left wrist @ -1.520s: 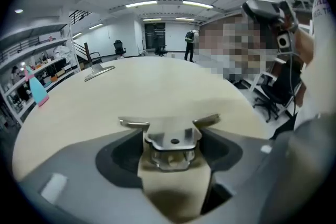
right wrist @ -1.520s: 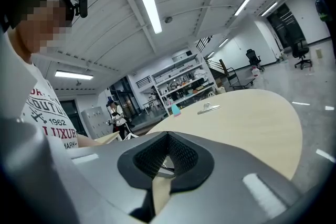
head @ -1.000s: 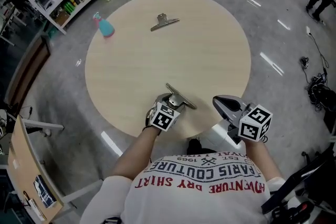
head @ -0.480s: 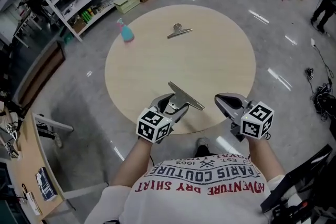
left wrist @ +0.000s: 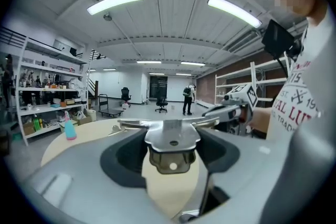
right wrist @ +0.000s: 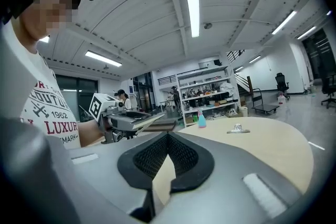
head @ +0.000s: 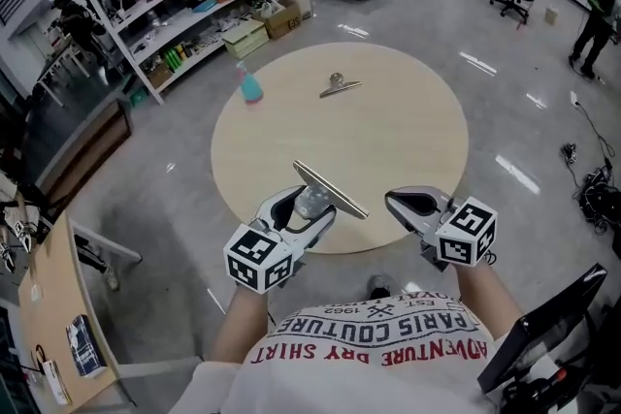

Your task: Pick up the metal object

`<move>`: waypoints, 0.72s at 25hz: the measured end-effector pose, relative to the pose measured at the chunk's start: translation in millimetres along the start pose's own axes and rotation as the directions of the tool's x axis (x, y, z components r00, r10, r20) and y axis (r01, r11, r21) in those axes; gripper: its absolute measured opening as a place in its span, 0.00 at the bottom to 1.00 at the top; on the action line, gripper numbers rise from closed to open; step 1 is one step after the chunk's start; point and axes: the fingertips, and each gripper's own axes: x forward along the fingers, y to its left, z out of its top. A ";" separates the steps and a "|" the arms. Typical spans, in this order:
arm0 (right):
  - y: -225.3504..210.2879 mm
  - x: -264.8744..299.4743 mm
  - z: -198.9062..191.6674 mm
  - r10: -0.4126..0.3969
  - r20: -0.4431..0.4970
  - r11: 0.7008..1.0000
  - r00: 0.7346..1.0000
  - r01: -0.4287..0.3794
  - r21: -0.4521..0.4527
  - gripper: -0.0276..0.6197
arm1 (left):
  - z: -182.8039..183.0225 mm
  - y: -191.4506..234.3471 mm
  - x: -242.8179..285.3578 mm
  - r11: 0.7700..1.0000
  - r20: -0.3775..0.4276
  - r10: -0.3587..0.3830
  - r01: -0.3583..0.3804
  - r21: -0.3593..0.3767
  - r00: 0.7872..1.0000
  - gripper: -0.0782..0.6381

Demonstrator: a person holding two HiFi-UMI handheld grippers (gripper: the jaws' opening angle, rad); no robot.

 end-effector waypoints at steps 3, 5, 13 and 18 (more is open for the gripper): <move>3.3 -6.1 6.3 -0.008 0.015 1.000 1.000 0.008 -0.004 0.05 | 1.3 -6.0 -4.0 1.000 0.004 0.003 -0.003 0.008 1.000 0.51; 5.0 -7.8 8.0 -0.015 0.018 1.000 1.000 0.015 -0.004 0.04 | 1.2 -10.0 -6.6 1.000 0.000 0.000 0.000 0.017 1.000 0.51; 14.2 -3.2 3.5 -0.021 -0.019 1.000 1.000 0.021 -0.022 0.04 | -0.9 -19.4 -12.7 1.000 -0.009 -0.017 0.018 0.005 1.000 0.51; 23.1 1.8 3.9 -0.005 -0.028 0.999 1.000 0.004 -0.035 0.04 | -3.5 -20.1 -20.4 1.000 -0.012 -0.018 0.018 0.000 1.000 0.51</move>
